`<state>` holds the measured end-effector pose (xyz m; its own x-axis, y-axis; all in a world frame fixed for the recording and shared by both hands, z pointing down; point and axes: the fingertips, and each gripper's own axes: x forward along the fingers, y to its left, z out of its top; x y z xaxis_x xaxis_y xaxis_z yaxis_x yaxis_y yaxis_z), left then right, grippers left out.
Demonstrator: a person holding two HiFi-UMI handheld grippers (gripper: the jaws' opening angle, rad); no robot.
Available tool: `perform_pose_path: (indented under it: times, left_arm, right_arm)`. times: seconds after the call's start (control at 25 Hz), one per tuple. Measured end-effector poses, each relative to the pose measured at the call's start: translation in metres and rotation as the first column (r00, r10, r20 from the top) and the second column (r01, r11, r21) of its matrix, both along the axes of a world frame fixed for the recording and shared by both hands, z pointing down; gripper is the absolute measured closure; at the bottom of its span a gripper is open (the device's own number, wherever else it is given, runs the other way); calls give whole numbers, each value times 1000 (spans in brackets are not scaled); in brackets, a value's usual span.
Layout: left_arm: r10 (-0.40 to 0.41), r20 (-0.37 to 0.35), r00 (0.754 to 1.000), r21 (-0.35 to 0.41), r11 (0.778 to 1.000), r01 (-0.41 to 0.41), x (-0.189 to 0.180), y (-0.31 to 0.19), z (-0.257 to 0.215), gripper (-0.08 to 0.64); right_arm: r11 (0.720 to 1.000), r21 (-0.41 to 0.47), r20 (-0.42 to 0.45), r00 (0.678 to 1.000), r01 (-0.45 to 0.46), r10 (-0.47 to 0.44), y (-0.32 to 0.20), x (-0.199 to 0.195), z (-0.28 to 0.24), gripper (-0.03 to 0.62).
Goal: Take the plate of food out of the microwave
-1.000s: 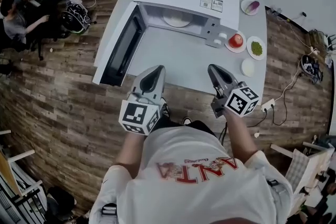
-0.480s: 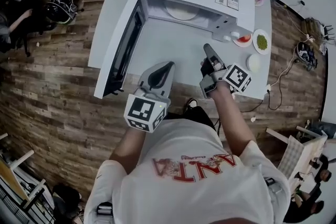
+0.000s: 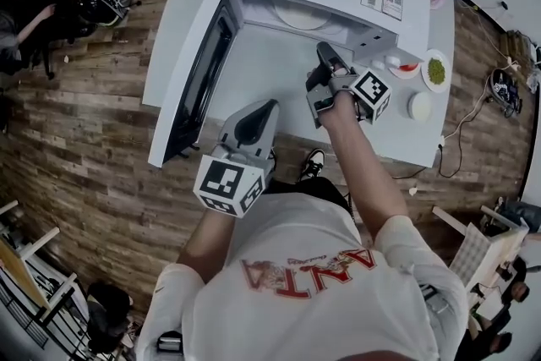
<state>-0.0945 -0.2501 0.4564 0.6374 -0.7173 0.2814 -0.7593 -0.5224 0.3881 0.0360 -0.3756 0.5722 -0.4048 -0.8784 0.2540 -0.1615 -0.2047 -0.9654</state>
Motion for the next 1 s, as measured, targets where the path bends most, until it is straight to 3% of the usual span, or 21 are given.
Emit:
perform_pose_path:
  times: [0.24,0.6,1.0]
  left_arm:
    - [-2,1,1000,-21,1000,2,-6,-7,10,554]
    - [26,-8,1000,-37,999,-26,-3,-16,18,554]
    - [2,-9,1000,-26,1000,-2,-13,-24,16,554]
  right_arm:
    - [995,-61,9,997,-80,81,-32,-2,28,538]
    - [989,-107,19,995,-98,100,-55,-8,52,525]
    - [990,-107,22,995,-96,99,-62,-13,53,518]
